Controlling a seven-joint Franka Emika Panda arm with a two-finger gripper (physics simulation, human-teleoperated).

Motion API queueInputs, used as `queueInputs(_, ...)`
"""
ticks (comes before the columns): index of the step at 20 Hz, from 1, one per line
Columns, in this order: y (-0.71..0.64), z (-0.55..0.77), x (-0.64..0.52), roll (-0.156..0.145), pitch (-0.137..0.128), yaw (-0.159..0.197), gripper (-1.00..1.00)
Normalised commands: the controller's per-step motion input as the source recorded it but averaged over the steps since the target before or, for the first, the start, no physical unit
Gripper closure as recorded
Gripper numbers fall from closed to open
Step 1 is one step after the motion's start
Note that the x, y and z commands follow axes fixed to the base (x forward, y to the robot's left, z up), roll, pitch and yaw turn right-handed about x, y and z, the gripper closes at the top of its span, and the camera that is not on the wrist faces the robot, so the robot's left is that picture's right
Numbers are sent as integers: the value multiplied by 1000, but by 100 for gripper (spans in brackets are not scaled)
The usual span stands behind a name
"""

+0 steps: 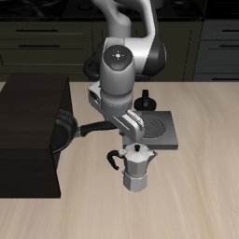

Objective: Place the frypan on top of the shelf

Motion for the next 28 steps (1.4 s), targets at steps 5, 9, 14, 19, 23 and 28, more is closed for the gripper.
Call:
queueInputs(5,-13,186,-43,-21,-36,45,100)
queueInputs(9,121,174,-78,-6,-45,75,100)
queueInputs(14,367,77,-88,14,-24,108,100)
queueInputs(19,251,78,-115,19,-19,97,100)
queueInputs(23,97,120,-128,1,-5,43,100)
queueInputs(28,147,56,-130,15,-9,43,100)
